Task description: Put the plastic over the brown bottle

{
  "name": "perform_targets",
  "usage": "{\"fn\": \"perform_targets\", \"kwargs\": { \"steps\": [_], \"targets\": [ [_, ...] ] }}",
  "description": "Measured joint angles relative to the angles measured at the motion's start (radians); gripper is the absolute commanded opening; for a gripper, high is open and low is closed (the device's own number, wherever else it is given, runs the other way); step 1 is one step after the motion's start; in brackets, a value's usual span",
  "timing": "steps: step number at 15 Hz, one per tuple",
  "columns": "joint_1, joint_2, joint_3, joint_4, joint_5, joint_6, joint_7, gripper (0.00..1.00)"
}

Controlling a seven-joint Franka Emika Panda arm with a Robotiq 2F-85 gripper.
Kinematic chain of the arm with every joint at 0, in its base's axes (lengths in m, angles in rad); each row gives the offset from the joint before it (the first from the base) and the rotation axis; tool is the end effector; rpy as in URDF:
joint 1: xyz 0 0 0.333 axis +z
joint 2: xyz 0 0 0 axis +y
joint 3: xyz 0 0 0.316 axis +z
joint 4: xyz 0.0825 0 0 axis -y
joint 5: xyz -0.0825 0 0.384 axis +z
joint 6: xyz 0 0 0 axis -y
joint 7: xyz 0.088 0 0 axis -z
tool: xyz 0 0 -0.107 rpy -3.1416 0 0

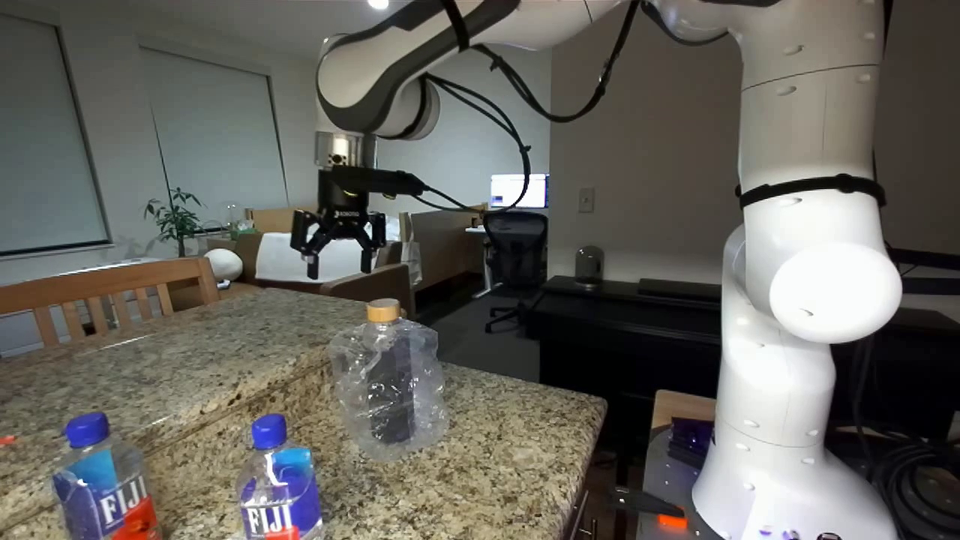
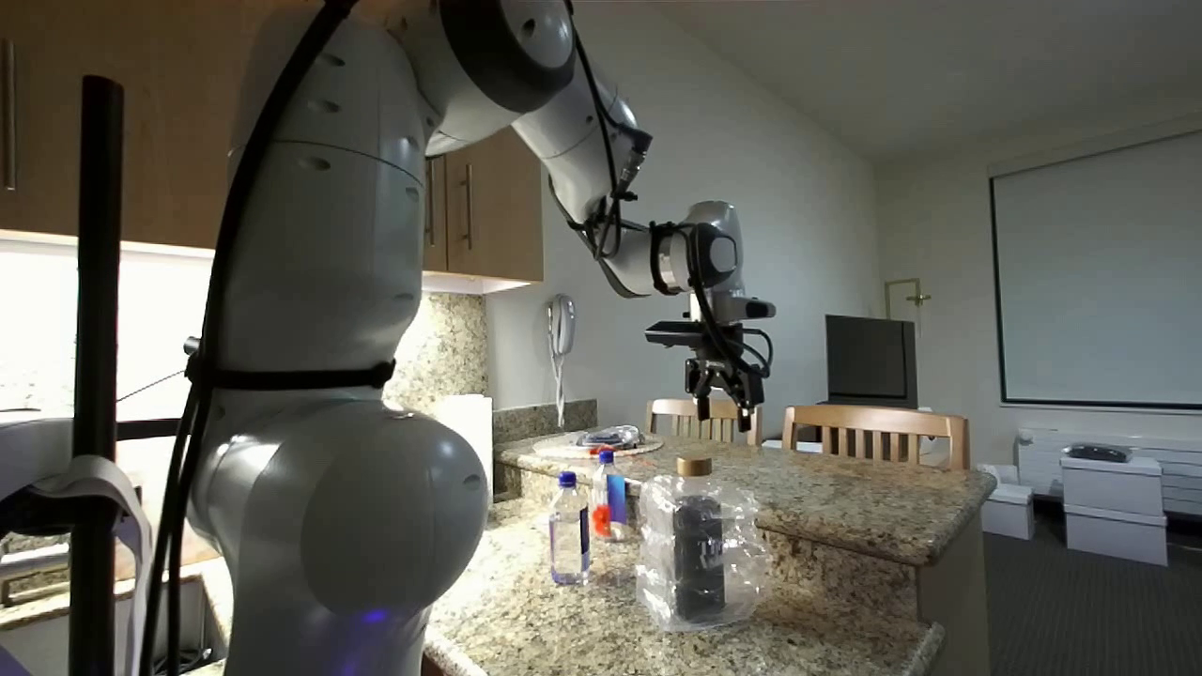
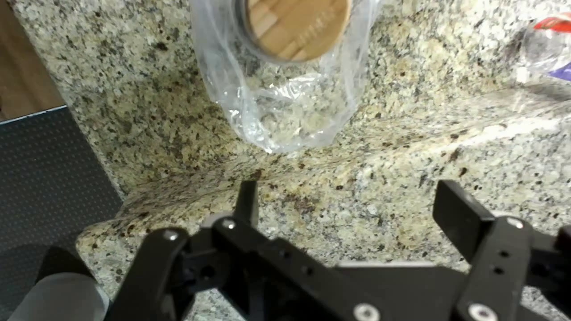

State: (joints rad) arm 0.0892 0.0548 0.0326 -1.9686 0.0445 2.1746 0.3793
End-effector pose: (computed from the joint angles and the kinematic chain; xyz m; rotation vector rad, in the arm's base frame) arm 0.5797 0.0724 0.4578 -3.0281 0.4270 -0.2091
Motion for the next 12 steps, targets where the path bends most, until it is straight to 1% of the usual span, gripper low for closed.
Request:
{"fn": "perform_targets", "kwargs": {
  "steps": [4, 8, 12],
  "targets": [
    [0.034, -0.058, 0.046, -0.002, -0.030, -0.131, 0.055, 1.00],
    [0.068, -0.118, 0.107, -0.013, -0.038, -0.264, 0.083, 1.00],
    [0.090, -0.167, 0.157, -0.038, -0.038, -0.336, 0.095, 1.00]
  ]
}}
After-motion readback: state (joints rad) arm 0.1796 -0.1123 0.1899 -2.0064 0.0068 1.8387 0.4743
